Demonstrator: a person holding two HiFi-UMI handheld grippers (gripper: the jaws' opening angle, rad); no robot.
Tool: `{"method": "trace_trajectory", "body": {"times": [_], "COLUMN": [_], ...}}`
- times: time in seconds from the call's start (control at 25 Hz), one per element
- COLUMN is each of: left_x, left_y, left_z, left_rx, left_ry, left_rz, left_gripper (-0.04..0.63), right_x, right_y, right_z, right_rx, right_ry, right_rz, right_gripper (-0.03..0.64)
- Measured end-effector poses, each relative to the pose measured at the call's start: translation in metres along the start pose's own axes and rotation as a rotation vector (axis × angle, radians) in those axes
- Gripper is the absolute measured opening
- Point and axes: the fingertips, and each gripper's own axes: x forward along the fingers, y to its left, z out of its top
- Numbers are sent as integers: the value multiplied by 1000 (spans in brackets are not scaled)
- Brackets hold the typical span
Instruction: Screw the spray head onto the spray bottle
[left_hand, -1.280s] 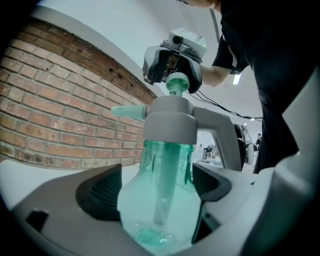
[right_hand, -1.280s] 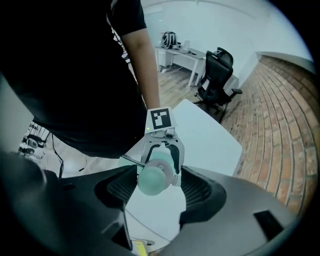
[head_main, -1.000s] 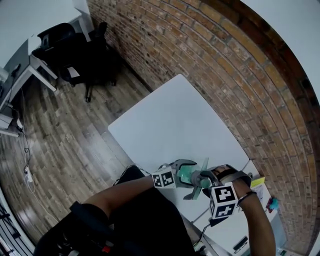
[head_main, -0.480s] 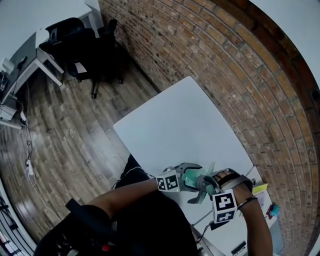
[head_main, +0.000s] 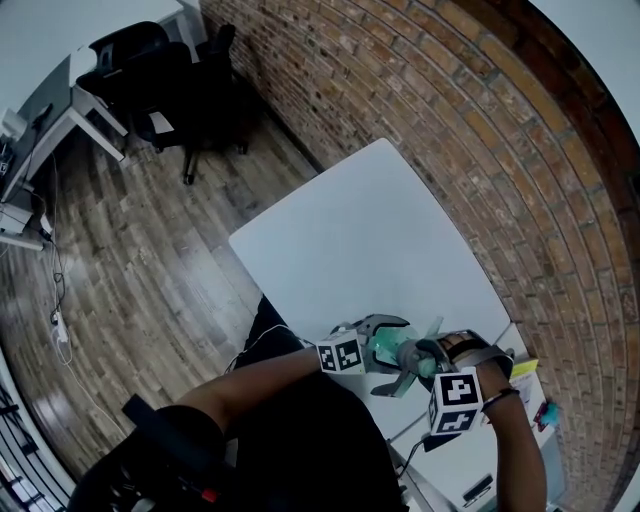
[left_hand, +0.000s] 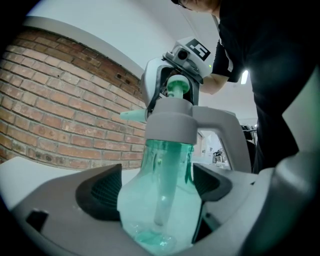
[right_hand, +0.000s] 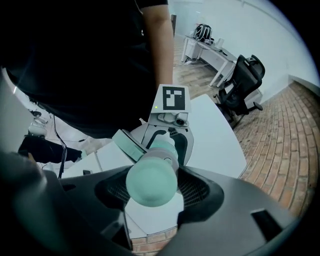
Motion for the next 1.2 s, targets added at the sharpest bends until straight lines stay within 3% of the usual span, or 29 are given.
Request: {"method": "trace_trajectory", "body": {"times": [0.52,0.8,1.2], "left_x": [-3,-2,-16], "left_y": [-1,-1,-4], "left_z": [2,2,-11], "left_rx": [8,-5,-21], "left_ry": [-31,-44,-25], "left_rz": [23,25,-36], "left_gripper": [437,440,447], "right_x": [-1,0,-2], "right_y": [-4,-3,-3], "right_z": [1,1,3], "right_rx": [423,437,444], "right_ry": [-79,-71,-103], "right_rz": [41,31,51], "right_gripper": [260,259,260]}}
